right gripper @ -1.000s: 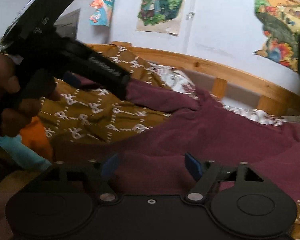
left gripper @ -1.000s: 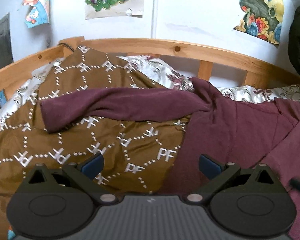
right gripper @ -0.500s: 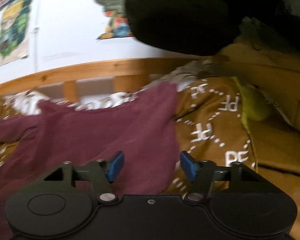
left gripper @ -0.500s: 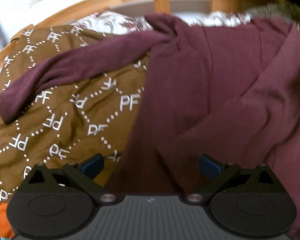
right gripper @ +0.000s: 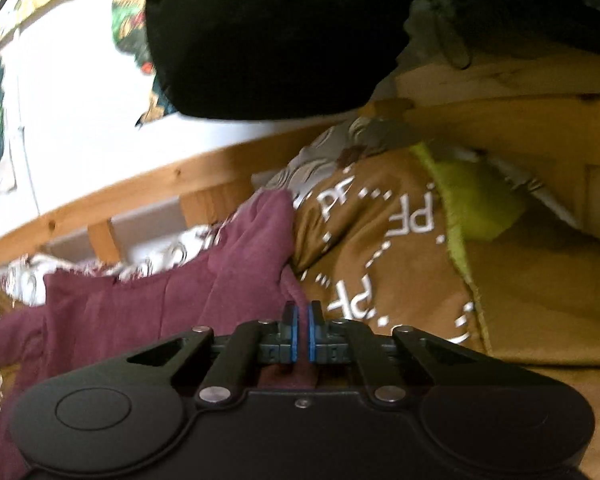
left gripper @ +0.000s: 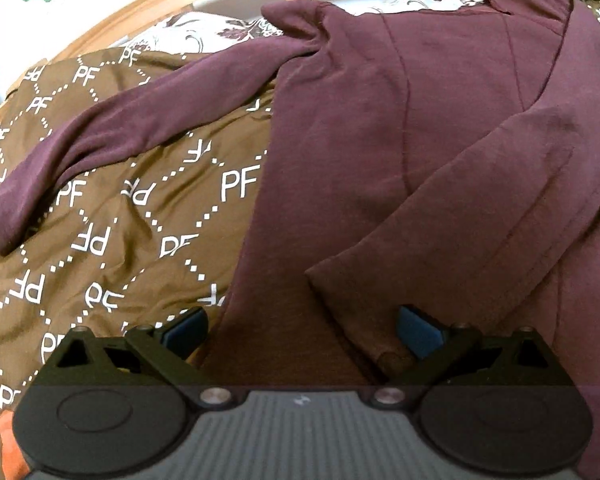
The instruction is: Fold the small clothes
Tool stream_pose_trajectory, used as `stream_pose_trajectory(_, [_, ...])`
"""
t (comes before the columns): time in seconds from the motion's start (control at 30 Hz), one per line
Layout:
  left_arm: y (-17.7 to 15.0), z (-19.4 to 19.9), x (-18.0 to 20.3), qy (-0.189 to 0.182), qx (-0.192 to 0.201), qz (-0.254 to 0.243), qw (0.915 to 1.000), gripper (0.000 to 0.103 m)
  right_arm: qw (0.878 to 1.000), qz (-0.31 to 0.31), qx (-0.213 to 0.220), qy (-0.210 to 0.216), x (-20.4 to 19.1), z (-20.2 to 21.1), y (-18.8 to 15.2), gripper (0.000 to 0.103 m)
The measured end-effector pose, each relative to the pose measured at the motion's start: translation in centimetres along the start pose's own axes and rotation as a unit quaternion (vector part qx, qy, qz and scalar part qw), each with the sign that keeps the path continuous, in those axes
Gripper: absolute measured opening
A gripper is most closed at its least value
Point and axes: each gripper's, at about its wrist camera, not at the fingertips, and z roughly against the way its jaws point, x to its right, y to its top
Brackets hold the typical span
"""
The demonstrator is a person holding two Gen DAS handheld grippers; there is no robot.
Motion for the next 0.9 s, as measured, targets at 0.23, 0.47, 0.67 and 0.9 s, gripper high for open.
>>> stream_pose_trajectory(0.23, [0.1, 0.3, -0.8, -0.019, -0.005, 0.014, 0.9997, 0.102, 0.999, -0.029, -0.023, 0.004, 0.8, -0.7, -0.8, 0.010])
stream_pose_trajectory(0.47, [1.1, 1.6, -5.2, 0.003, 0.043, 0.074, 0.9963, 0.102, 1.000, -0.013, -0.009, -0.006, -0.1, 0.8, -0.7, 0.048])
stream_pose_trajectory(0.67, [1.9, 1.3, -12.6, 0.130, 0.109, 0.119, 0.9784, 0.102, 1.000, 0.000, 0.017, -0.003, -1.3, 2.7, -0.6, 0.084])
stream_pose_trajectory(0.9, [3.6, -1.1, -18.9, 0.234, 0.119, 0.083, 0.9615, 0.102, 1.000, 0.010, 0.021, 0.015, -3.0, 4.3, -1.3, 0.097])
